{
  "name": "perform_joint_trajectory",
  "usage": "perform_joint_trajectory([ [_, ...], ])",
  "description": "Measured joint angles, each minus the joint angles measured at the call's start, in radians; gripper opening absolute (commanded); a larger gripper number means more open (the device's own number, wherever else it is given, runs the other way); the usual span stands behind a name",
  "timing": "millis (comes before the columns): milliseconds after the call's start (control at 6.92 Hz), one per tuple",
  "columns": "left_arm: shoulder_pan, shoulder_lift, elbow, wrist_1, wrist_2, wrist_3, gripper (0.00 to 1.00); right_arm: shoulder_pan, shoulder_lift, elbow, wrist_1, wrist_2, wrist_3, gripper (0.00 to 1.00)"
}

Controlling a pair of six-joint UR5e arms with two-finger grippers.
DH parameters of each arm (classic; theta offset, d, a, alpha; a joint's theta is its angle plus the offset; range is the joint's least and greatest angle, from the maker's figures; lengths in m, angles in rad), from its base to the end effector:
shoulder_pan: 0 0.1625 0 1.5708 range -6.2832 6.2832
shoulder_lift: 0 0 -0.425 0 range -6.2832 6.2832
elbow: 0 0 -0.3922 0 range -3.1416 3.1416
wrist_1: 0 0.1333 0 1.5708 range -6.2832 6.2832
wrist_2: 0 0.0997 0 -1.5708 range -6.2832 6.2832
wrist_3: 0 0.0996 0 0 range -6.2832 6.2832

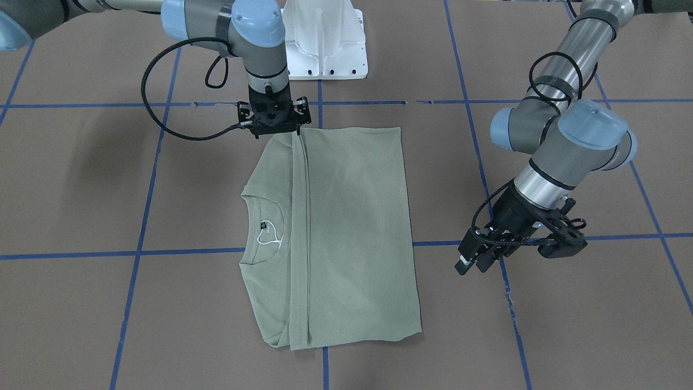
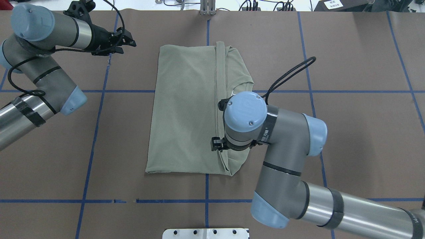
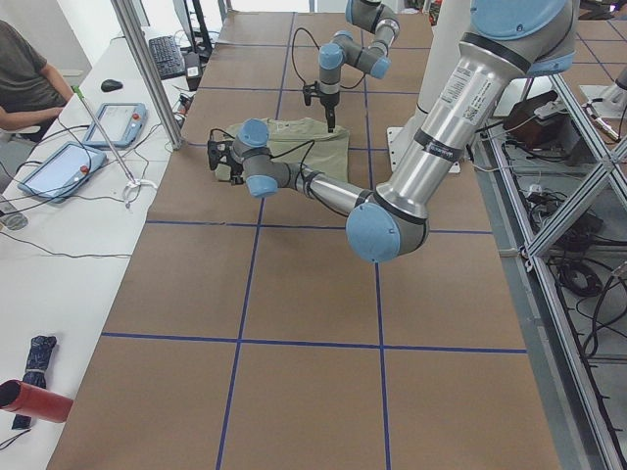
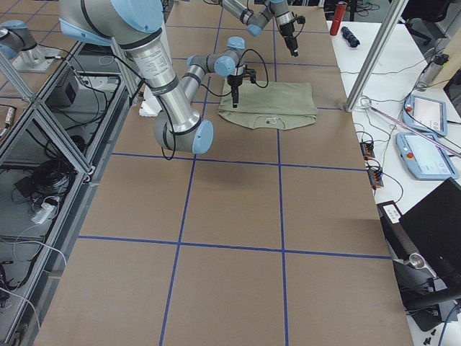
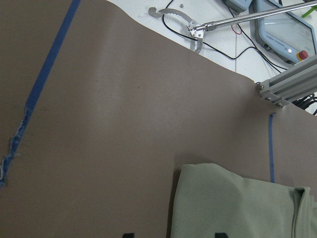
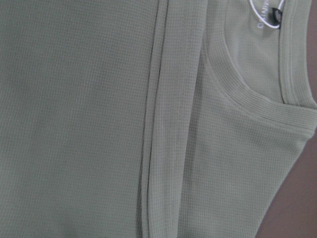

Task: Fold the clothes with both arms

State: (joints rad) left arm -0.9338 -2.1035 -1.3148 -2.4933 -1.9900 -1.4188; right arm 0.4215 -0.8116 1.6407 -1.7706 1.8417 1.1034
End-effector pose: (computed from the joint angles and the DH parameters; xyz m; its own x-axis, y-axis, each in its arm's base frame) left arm 0.3502 -0.6292 0.3616 0.2905 -0.1601 -0.9434 0.4701 0.8826 -0.0050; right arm -0.5902 -0.3815 0.2005 0.7714 -0.1299 0.6229 0.1088 0.9915 0.0721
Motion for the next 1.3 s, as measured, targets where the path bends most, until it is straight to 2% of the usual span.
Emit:
perform_joint_trajectory([
  [434, -0.002, 0.003, 0.004, -0.002, -0.001, 0.003, 0.63, -0.006, 0.018, -0.068, -0.013, -0.002, -0.029, 1.00],
  [868, -0.007, 0.003, 0.005, -0.001, -0.001, 0.004, 0.63, -0.026, 0.011, -0.073, -0.042, -0.004, -0.035, 1.00],
  [1301, -0.009, 0.004, 0.005, -0.002, -0.001, 0.003, 0.63, -0.022, -0.050, -0.046, -0.052, -0.004, -0.058, 1.00],
])
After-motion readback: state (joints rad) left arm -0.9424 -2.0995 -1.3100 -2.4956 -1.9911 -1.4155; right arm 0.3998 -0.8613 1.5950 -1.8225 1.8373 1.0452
